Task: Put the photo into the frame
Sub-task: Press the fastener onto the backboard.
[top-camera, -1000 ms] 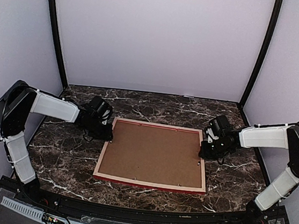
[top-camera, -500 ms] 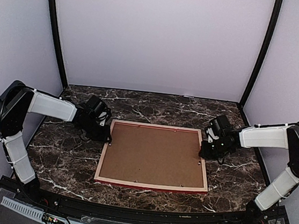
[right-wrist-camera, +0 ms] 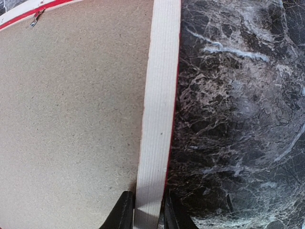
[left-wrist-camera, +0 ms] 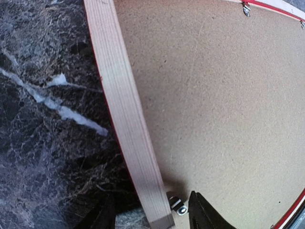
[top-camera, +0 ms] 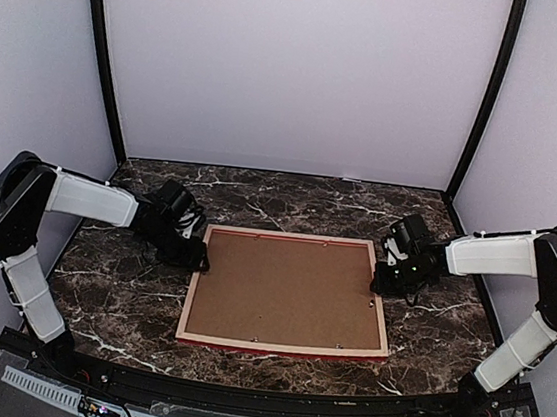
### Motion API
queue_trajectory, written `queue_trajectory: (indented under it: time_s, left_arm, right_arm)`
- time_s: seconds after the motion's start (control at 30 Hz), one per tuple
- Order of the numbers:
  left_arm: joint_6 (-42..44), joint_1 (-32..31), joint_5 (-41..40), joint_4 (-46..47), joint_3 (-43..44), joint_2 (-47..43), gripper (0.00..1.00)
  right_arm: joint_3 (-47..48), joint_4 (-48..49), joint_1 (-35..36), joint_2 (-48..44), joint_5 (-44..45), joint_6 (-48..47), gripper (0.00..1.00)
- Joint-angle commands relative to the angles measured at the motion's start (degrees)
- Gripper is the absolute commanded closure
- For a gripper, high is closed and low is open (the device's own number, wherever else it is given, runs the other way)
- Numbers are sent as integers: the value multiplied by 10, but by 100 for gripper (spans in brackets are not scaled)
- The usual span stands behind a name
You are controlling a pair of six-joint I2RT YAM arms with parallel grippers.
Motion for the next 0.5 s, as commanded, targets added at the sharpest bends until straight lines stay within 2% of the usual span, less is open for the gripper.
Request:
queue_trajectory:
  time_s: [0.0, 0.47]
  left_arm:
    - [4, -2, 11, -37, -24, -41, 46]
    - [1, -2, -14, -36, -40, -71, 44]
  right_arm:
    - [-12, -23, -2, 21, 4, -9, 77]
    - [-16, -20, -2, 24, -10, -8, 77]
